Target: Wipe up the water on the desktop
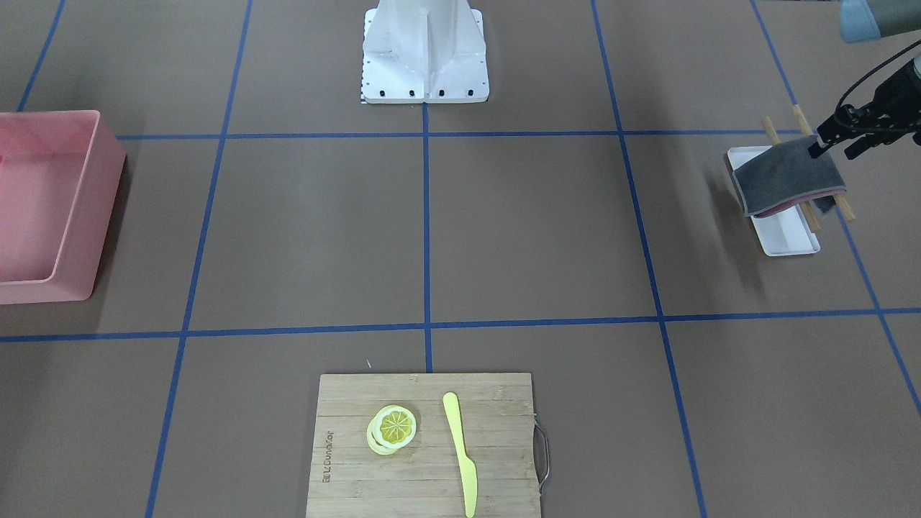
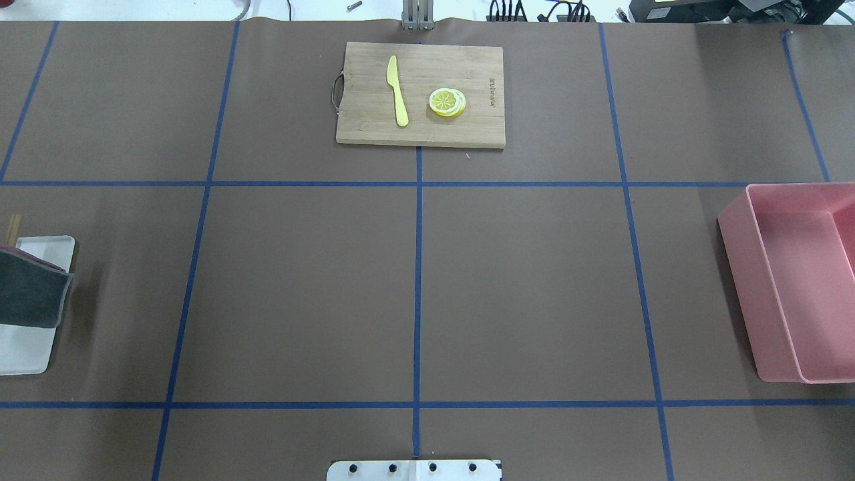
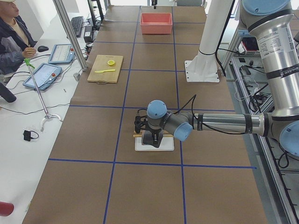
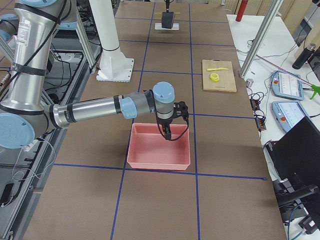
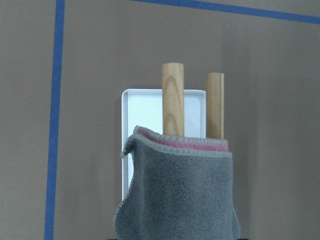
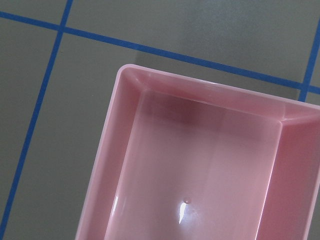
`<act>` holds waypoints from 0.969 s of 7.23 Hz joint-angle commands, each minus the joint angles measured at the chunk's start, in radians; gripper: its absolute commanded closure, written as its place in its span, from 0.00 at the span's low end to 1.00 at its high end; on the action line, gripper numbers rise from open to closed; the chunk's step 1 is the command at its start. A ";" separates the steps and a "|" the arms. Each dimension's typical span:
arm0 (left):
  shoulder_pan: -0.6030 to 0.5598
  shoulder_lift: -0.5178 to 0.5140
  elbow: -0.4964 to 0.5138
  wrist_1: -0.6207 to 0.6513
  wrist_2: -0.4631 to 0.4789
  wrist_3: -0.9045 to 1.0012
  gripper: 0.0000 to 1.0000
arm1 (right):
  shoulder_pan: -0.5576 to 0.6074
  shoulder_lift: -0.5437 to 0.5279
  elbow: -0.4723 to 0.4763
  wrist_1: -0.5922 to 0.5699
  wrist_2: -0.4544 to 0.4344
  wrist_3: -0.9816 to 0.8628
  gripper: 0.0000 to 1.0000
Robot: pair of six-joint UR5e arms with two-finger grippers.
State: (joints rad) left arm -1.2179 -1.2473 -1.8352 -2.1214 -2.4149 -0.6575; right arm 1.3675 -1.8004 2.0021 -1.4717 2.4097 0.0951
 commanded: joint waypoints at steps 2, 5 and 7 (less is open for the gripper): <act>0.000 0.000 0.004 0.000 -0.003 -0.010 0.63 | -0.001 -0.001 0.000 0.001 0.000 0.000 0.00; -0.003 0.008 0.005 0.000 -0.003 -0.002 0.49 | -0.001 -0.001 -0.003 -0.002 0.015 0.000 0.00; -0.003 0.008 0.004 0.000 -0.003 -0.007 0.49 | -0.001 -0.001 -0.005 -0.002 0.016 0.000 0.00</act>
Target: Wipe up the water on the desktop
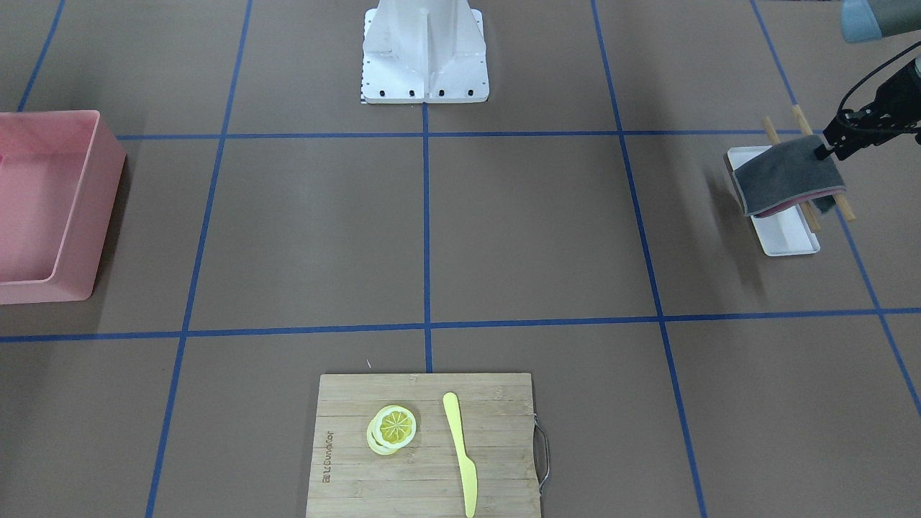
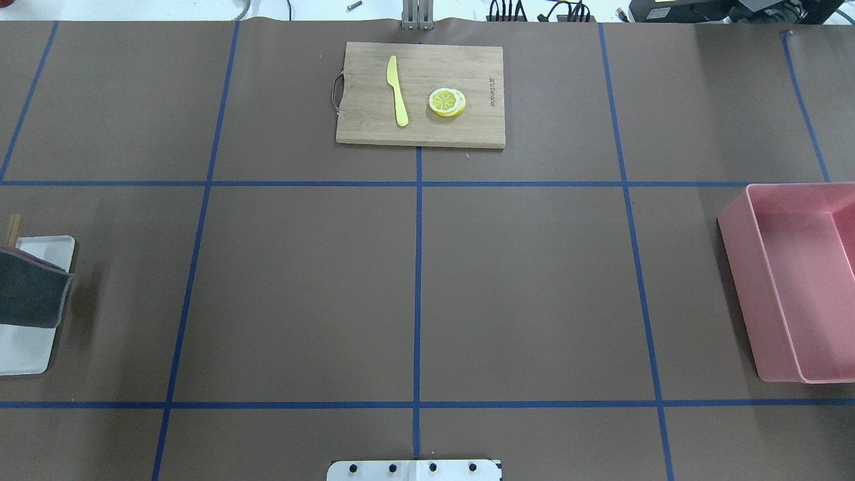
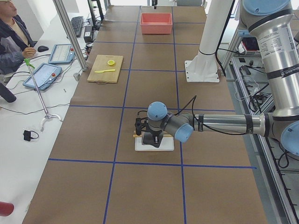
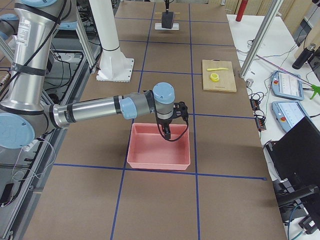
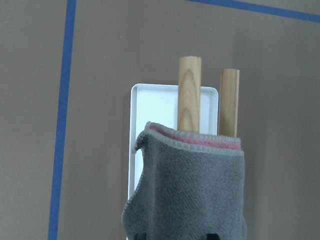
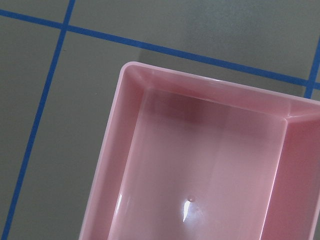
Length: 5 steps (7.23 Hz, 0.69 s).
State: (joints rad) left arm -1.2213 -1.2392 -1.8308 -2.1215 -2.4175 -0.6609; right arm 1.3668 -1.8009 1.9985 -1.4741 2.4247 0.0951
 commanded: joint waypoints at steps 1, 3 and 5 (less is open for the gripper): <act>0.002 0.001 0.001 0.000 -0.006 -0.005 0.51 | 0.000 0.000 -0.001 0.000 0.001 0.000 0.00; 0.002 0.001 -0.001 0.000 -0.008 -0.005 0.56 | 0.000 -0.001 -0.001 0.000 0.001 0.000 0.00; 0.002 0.003 -0.004 0.001 -0.011 -0.005 0.67 | 0.000 -0.001 0.000 0.000 0.007 0.000 0.00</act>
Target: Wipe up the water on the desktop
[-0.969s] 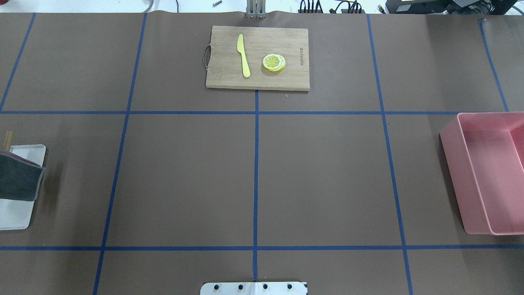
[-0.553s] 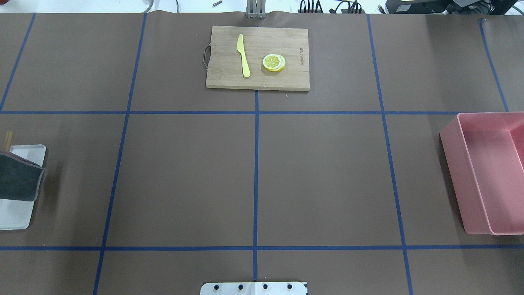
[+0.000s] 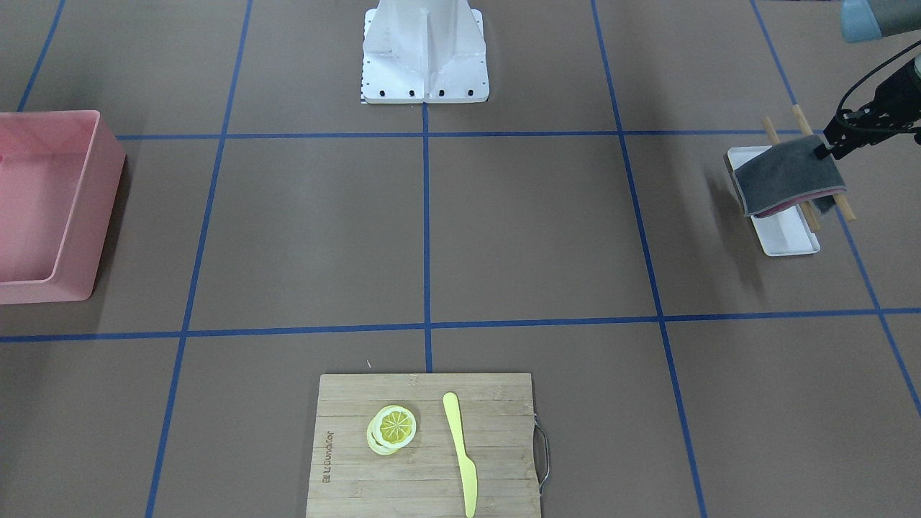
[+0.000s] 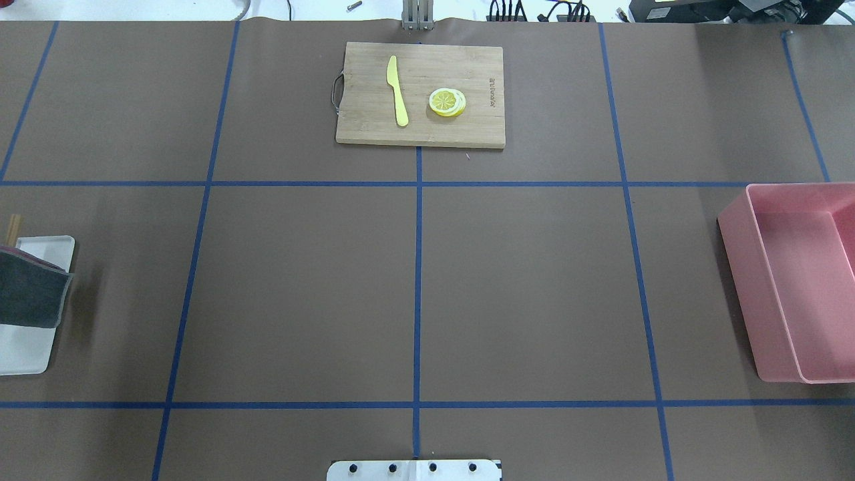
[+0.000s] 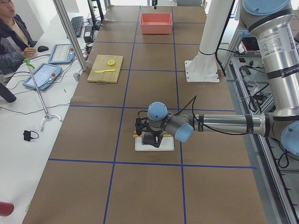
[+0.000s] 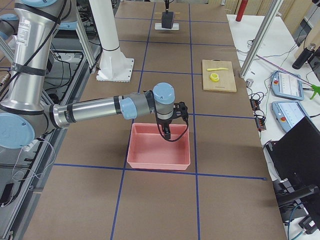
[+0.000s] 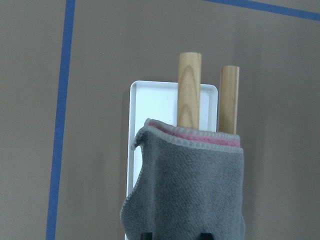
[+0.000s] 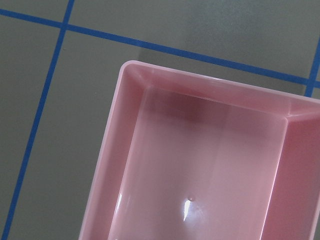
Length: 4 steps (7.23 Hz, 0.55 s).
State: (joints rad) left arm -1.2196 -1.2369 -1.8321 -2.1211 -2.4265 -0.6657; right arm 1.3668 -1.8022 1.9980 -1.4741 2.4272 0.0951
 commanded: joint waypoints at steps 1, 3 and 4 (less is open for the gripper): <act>-0.001 0.001 -0.006 0.001 -0.022 -0.003 0.85 | 0.000 -0.002 -0.001 0.000 0.004 0.000 0.00; -0.005 0.001 -0.022 0.001 -0.055 -0.002 1.00 | 0.000 -0.002 0.001 0.003 0.006 0.000 0.00; -0.011 0.002 -0.039 0.004 -0.098 -0.002 1.00 | 0.000 -0.002 -0.001 0.000 0.004 0.000 0.00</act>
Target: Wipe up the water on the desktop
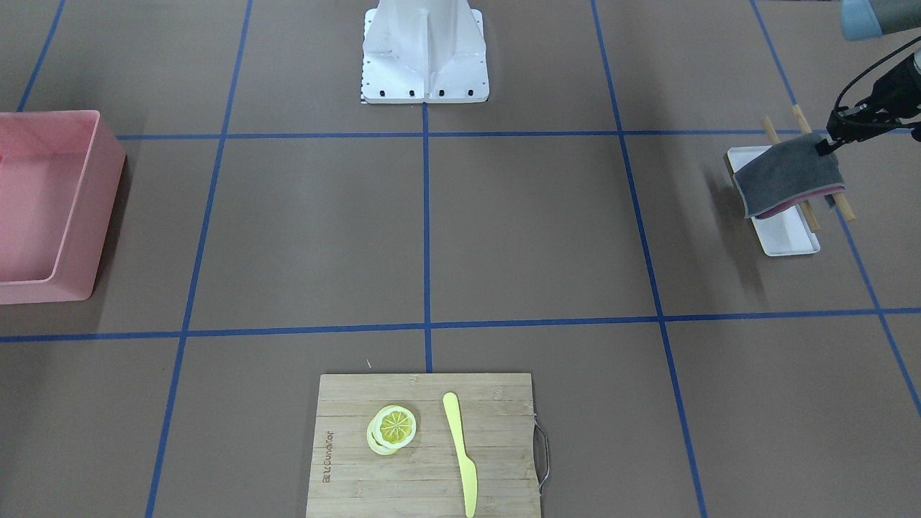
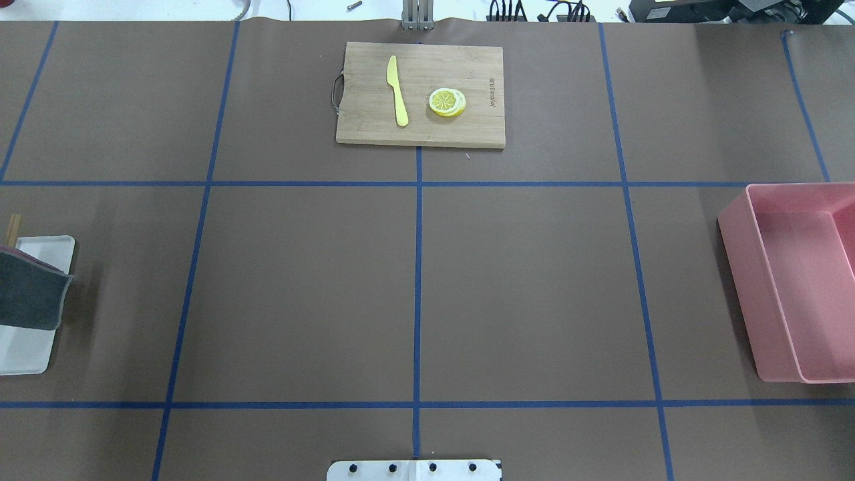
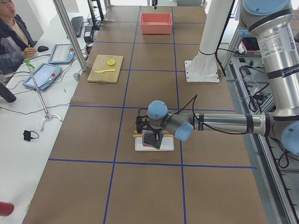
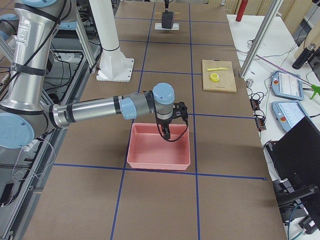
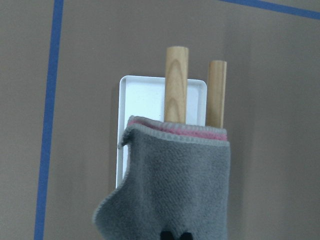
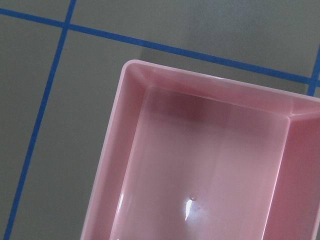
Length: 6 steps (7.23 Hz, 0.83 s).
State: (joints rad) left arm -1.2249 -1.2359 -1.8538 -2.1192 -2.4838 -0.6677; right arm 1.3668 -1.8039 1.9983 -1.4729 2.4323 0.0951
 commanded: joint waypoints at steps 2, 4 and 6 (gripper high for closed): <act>-0.094 -0.016 -0.030 0.005 -0.217 -0.003 1.00 | 0.000 0.000 -0.001 -0.001 -0.002 0.000 0.00; -0.125 -0.121 -0.076 0.008 -0.300 -0.212 1.00 | -0.002 0.009 0.000 0.002 -0.001 0.015 0.00; -0.095 -0.308 -0.102 0.002 -0.302 -0.552 1.00 | -0.076 0.075 0.010 0.006 0.004 0.159 0.00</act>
State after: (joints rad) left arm -1.3373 -1.4292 -1.9395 -2.1143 -2.7794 -1.0158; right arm 1.3373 -1.7731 2.0026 -1.4692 2.4341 0.1664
